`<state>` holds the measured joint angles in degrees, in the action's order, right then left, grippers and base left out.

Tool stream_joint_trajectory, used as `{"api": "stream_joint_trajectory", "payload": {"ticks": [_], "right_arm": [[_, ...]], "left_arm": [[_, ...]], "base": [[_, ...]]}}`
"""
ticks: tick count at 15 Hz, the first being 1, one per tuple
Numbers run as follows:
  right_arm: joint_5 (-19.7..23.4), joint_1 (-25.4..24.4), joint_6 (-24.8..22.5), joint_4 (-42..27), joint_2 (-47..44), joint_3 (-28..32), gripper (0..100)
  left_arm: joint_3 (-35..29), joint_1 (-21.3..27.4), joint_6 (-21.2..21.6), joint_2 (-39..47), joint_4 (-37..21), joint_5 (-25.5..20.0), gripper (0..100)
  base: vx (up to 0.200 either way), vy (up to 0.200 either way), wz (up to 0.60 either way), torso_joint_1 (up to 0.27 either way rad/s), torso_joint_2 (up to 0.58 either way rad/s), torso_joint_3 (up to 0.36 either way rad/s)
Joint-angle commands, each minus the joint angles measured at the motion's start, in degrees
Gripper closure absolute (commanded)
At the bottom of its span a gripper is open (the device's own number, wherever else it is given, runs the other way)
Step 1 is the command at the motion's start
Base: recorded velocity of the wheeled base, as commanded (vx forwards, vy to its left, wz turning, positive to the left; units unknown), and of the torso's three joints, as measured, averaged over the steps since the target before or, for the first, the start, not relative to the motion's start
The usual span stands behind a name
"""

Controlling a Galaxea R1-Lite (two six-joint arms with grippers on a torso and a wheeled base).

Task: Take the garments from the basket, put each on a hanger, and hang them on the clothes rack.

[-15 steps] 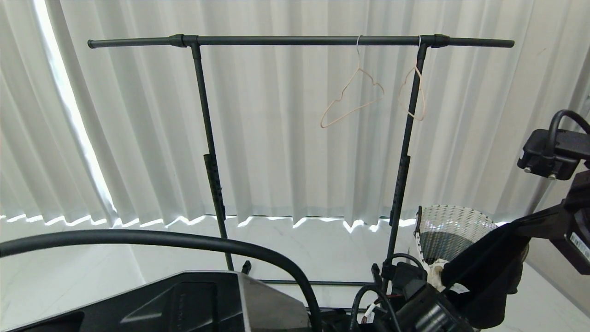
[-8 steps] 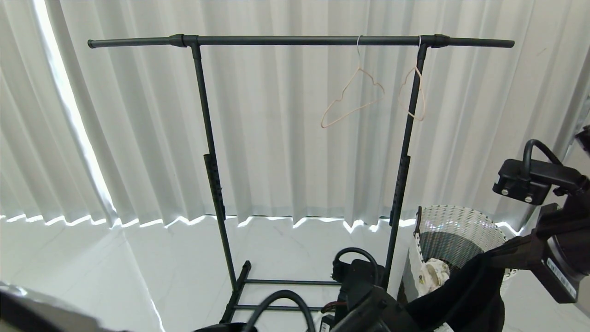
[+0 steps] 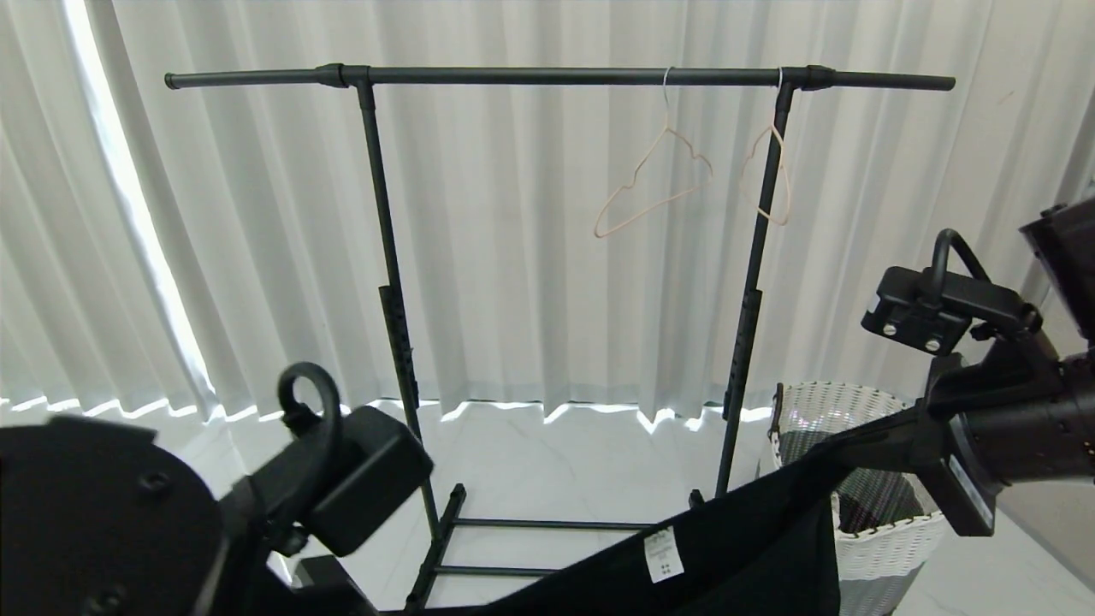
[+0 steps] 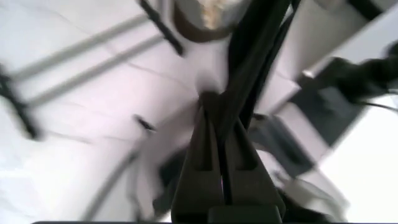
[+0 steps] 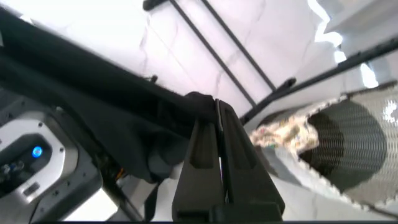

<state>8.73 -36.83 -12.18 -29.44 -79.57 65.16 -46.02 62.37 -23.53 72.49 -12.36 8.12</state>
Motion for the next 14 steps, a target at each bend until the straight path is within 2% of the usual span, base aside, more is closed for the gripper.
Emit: {"api": "stream_joint_trajectory", "payload": {"ticks": [1, 2, 3, 5, 6, 8, 10, 12, 14], "right_arm": [[-0.3, -0.7, 0.0, 1.9, -2.6, 0.1, 100], [-0.3, -0.7, 0.0, 2.0, -2.6, 0.2, 100], [-0.5, -0.6, 0.0, 2.1, -2.3, 0.5, 100], [-1.9, -0.3, 0.2, 2.2, -1.6, 1.1, 100], [-2.0, -0.3, 0.1, 1.9, -1.7, 4.0, 100], [-2.1, 0.4, 0.1, 0.0, -4.1, 12.2, 100], [-2.1, 2.6, 0.0, -3.6, -6.3, 21.1, 100], [-2.0, 3.3, 0.0, -7.5, -7.7, 29.0, 100], [-2.0, 3.3, -0.1, -10.6, -8.2, 33.4, 100]], "left_arm": [[-0.9, -6.1, 5.2, -3.7, -1.0, 0.6, 100], [-1.0, -6.6, 5.7, -3.7, -1.0, 0.5, 100], [-2.4, -11.6, 12.5, -2.1, -1.0, 0.5, 100], [-5.7, -17.1, 19.2, 0.2, -1.0, -0.2, 100], [-8.6, -19.4, 21.3, 2.0, -0.9, -1.2, 100], [-16.2, -22.5, 23.5, 5.3, -1.0, -3.9, 100], [-23.7, -23.3, 25.2, 9.0, -1.0, -4.3, 100], [-26.1, -23.7, 27.3, 11.1, -0.9, -3.9, 100], [-26.1, -23.6, 28.2, 10.8, -0.9, -4.0, 100]], "base": [[0.0, 0.0, 0.0, 0.0, 0.0, 0.0], [0.0, 0.0, 0.0, 0.0, 0.0, 0.0], [0.0, 0.0, 0.0, 0.0, 0.0, 0.0], [0.0, 0.0, 0.0, 0.0, 0.0, 0.0], [0.0, 0.0, 0.0, 0.0, 0.0, 0.0], [0.0, 0.0, 0.0, 0.0, 0.0, 0.0], [0.0, 0.0, 0.0, 0.0, 0.0, 0.0], [0.0, 0.0, 0.0, 0.0, 0.0, 0.0], [0.0, 0.0, 0.0, 0.0, 0.0, 0.0]]}}
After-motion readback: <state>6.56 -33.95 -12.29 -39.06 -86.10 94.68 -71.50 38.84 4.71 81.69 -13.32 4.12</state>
